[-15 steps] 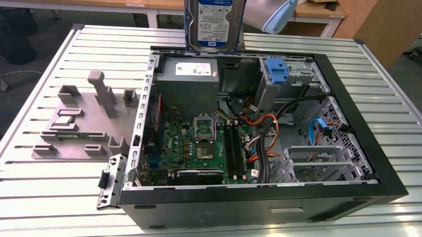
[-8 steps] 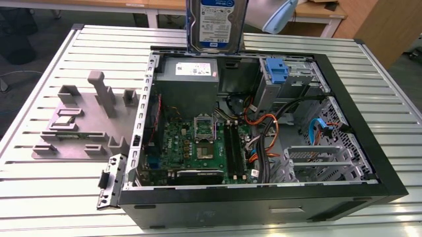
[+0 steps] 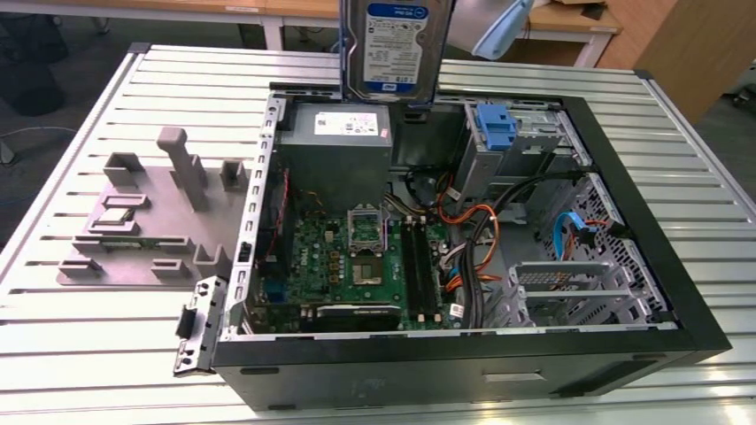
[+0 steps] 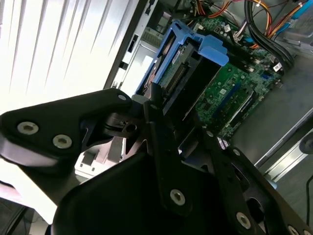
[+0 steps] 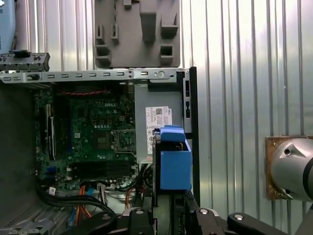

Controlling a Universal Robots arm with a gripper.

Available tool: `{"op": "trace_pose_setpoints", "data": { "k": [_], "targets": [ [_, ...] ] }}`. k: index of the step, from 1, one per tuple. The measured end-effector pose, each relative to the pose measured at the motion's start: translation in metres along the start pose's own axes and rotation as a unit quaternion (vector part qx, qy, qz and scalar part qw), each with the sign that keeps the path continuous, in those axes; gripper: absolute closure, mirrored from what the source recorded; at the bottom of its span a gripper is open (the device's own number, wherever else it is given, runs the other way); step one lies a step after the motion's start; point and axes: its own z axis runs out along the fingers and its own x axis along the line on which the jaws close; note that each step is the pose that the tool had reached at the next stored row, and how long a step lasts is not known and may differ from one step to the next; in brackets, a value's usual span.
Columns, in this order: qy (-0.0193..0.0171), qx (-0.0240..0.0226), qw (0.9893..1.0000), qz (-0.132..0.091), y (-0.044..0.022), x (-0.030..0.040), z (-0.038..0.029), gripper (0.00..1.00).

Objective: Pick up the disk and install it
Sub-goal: 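Pick up the disk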

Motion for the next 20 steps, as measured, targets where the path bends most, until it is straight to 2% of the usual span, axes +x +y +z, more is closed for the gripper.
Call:
{"op": "trace_pose_setpoints", "data": {
  "k": [6, 20],
  "targets": [
    [0.0000, 0.0000, 1.0000, 0.000, -0.0047, 0.0118, -0.0002, 0.65],
    [0.0008, 0.0000, 1.0000, 0.000, -0.0118, 0.0343, -0.0008, 0.65]
  ]
}}
